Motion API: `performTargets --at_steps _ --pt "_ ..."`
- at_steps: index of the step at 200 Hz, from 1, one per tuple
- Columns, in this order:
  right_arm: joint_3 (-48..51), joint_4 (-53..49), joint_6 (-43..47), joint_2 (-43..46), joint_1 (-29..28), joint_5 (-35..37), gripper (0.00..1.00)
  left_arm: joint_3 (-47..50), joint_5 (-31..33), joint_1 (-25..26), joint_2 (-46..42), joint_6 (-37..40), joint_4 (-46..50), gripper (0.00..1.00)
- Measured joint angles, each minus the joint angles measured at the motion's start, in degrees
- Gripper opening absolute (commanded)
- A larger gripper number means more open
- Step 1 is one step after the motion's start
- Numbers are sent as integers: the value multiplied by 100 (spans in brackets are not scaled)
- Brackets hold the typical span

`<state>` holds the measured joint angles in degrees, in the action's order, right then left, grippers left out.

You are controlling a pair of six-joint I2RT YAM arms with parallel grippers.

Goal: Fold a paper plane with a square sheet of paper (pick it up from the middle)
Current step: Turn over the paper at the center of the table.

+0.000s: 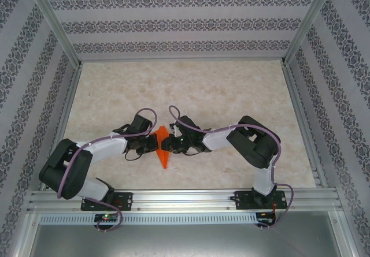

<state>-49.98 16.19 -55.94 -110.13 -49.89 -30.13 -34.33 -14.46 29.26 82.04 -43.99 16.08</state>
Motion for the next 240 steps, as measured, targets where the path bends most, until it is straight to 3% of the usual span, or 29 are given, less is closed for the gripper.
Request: performTargets --at_steps 20,57,87,116,144,167,188,240 --pt "0 -50 26 13 0 2 7 0 2 0 -136 -2 17 3" --pt "-13 -407 76 280 15 26 7 0 -24 0 -765 -81 81 13" --pt "-107 -1423 407 1027 129 439 9 -4 22 0 -1567 -221 260 21" --pt "-857 -3569 1185 1937 323 1746 11 -68 201 0 -2194 -269 527 24" --pt "-1875 -5525 1768 2175 299 3375 12 -76 516 0 -2476 -304 802 24" --pt "-2468 -7012 1884 1816 48 4712 13 -76 920 0 -2750 -398 1062 25" --pt "-2796 -7917 1858 1158 -308 5506 14 -76 1394 0 -3139 -535 1355 26" --pt "-3912 -8841 1687 -761 -1067 6072 18 -4 2404 0 -4317 -918 2009 30"
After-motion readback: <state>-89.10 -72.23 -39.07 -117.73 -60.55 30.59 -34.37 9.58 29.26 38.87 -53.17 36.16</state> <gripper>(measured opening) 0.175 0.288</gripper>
